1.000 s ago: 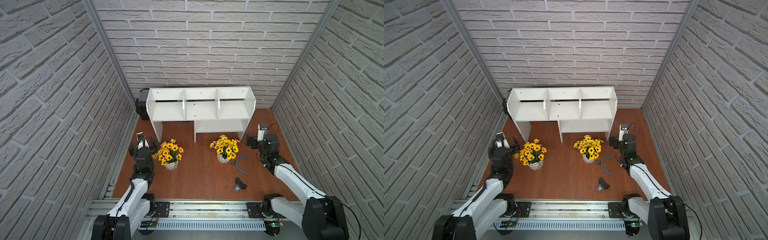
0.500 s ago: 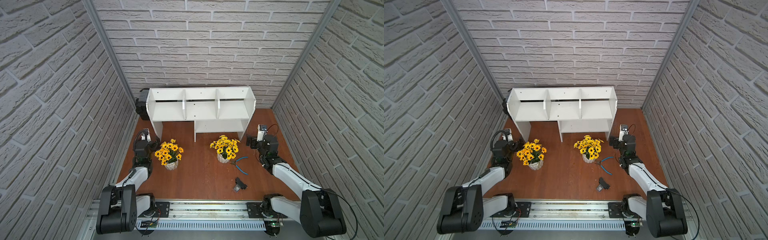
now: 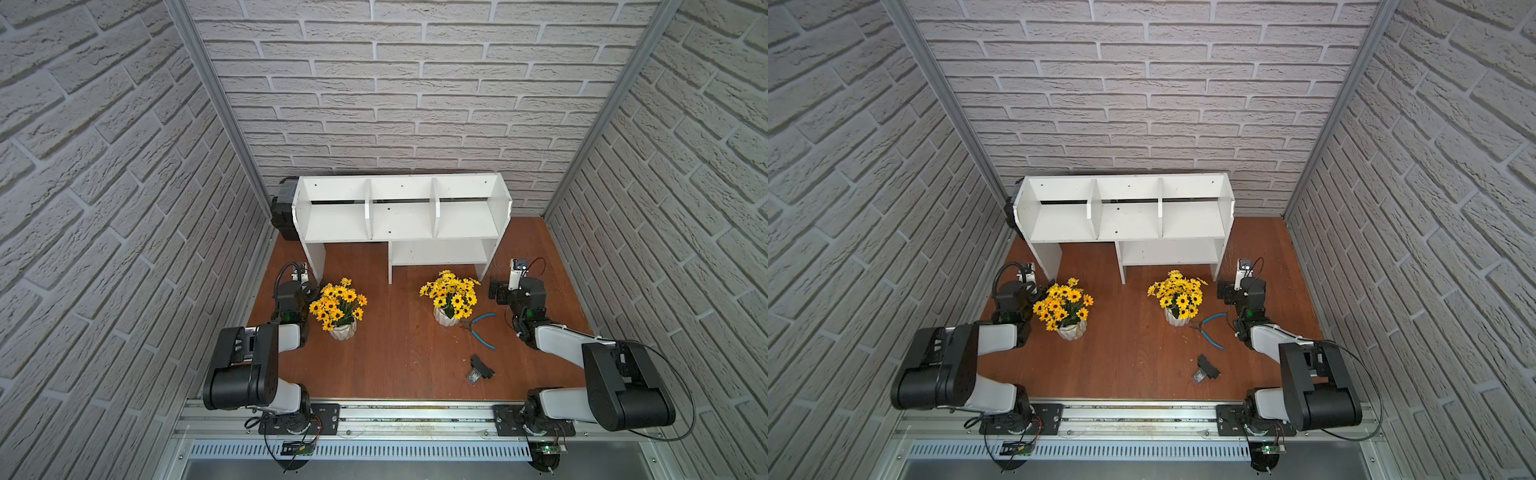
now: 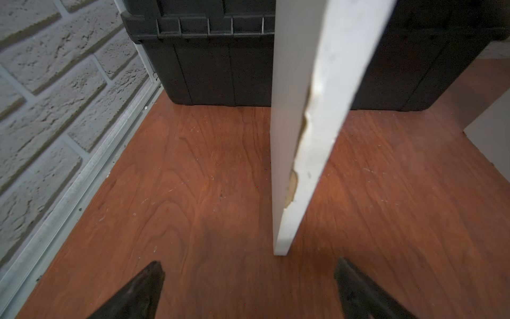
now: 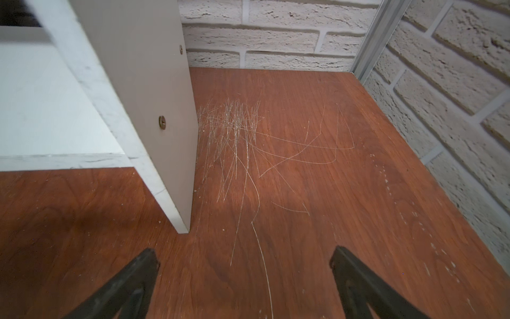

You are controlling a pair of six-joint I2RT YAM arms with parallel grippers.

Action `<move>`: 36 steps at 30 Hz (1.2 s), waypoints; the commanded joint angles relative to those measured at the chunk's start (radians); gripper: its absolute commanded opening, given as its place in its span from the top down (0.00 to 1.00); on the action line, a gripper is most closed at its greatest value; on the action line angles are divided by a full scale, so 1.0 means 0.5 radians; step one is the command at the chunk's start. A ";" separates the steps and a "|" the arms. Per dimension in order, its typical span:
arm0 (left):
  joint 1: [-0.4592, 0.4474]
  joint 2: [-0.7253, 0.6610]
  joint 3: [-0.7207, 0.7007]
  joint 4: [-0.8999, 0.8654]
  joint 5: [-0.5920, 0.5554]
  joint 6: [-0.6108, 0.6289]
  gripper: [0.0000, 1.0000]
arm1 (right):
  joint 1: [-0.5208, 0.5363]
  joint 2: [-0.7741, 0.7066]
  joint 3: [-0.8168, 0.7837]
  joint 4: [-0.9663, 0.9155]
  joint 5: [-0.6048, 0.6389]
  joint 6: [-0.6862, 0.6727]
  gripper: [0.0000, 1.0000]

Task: Take the sunflower pots off the shelves
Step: Reset both arms

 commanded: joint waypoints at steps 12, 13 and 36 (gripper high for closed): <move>0.100 0.180 0.085 0.230 0.127 -0.055 0.02 | 0.044 0.175 0.007 0.299 -0.107 -0.127 0.01; 0.100 0.171 0.088 0.207 0.125 -0.055 0.02 | 0.038 0.191 0.006 0.329 -0.100 -0.120 0.01; 0.069 0.171 0.101 0.187 0.073 -0.038 0.02 | 0.029 0.191 0.038 0.266 -0.035 -0.074 0.01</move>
